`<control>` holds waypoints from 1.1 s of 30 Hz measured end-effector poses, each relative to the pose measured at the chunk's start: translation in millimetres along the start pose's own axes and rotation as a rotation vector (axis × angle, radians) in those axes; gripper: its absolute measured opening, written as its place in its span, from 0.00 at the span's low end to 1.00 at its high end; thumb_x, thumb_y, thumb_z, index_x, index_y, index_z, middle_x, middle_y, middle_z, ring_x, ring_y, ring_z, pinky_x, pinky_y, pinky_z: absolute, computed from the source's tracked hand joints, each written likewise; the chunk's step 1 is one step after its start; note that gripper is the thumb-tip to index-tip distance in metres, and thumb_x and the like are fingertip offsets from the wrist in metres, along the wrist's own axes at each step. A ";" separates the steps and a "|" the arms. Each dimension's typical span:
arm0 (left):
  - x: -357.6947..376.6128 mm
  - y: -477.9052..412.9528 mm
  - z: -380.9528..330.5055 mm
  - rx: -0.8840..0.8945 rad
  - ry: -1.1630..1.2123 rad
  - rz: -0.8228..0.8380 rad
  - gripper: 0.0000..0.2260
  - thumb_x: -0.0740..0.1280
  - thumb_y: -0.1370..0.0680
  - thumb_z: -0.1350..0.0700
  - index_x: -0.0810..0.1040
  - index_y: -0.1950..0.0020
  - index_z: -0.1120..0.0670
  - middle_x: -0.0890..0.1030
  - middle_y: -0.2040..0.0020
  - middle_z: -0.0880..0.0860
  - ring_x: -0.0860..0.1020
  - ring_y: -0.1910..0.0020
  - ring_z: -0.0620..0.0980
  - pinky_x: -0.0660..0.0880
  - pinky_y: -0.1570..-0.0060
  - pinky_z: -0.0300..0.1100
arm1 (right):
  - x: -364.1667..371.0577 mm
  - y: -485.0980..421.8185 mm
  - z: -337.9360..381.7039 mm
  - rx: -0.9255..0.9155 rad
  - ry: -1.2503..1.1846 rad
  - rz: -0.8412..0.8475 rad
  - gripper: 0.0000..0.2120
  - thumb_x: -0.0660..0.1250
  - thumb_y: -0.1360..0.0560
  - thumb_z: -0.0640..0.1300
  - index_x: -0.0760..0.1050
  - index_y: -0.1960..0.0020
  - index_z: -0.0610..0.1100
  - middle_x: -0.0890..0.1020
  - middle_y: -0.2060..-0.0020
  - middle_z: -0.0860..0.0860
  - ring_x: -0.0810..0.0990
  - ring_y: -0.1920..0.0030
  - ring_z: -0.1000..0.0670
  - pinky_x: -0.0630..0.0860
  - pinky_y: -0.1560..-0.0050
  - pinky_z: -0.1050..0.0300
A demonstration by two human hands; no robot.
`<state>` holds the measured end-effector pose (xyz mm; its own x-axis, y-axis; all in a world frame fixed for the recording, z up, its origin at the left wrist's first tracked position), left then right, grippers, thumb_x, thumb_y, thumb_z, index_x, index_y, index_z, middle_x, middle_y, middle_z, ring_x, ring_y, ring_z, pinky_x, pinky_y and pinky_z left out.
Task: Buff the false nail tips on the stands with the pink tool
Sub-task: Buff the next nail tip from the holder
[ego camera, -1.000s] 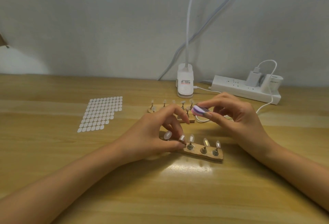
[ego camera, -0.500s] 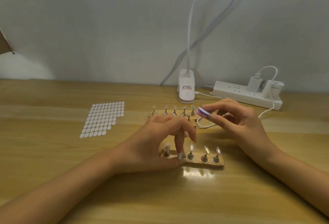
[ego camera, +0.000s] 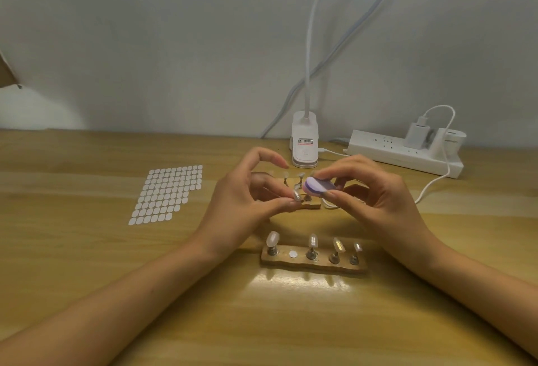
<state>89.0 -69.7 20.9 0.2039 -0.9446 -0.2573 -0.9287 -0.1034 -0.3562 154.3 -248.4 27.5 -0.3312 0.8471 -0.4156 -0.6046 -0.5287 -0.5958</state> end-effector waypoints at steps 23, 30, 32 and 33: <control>5.4 5.6 -1.8 0.046 0.075 0.032 0.22 0.76 0.28 0.63 0.71 0.39 0.52 0.87 0.57 0.55 0.87 0.56 0.51 0.79 0.68 0.37 | 4.0 1.5 1.5 -0.048 0.151 0.017 0.11 0.71 0.27 0.48 0.83 0.45 0.49 0.83 0.51 0.54 0.79 0.51 0.50 0.77 0.55 0.51; 4.5 5.8 -1.3 0.085 -0.006 0.009 0.22 0.78 0.29 0.64 0.72 0.42 0.52 0.87 0.59 0.53 0.87 0.58 0.49 0.82 0.53 0.39 | 6.1 2.3 5.1 -0.082 0.186 0.030 0.11 0.70 0.27 0.51 0.82 0.45 0.52 0.82 0.51 0.57 0.77 0.48 0.52 0.72 0.54 0.61; 3.8 6.0 -1.8 0.091 -0.010 0.005 0.21 0.78 0.29 0.63 0.72 0.42 0.53 0.87 0.60 0.52 0.86 0.58 0.48 0.80 0.55 0.35 | 10.1 3.7 8.0 -0.135 0.193 0.058 0.11 0.70 0.26 0.50 0.82 0.45 0.51 0.82 0.51 0.55 0.78 0.48 0.51 0.74 0.53 0.61; 3.8 5.7 -1.9 0.091 -0.017 0.002 0.21 0.78 0.29 0.62 0.72 0.43 0.53 0.87 0.60 0.52 0.86 0.58 0.48 0.79 0.55 0.35 | 9.8 3.5 7.6 -0.132 0.201 0.050 0.11 0.70 0.26 0.50 0.82 0.45 0.52 0.82 0.51 0.55 0.78 0.47 0.50 0.74 0.53 0.60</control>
<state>83.9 -74.5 19.6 0.2080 -0.9393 -0.2728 -0.8973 -0.0722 -0.4356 143.5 -241.5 26.6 -0.1995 0.7993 -0.5668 -0.4866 -0.5829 -0.6507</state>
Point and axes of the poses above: each hand's wrist, its own y-axis away from the middle knuckle, its own x-axis out of the palm, z = x × y, the point moved 5 cm from there along -y, towards the middle knuckle
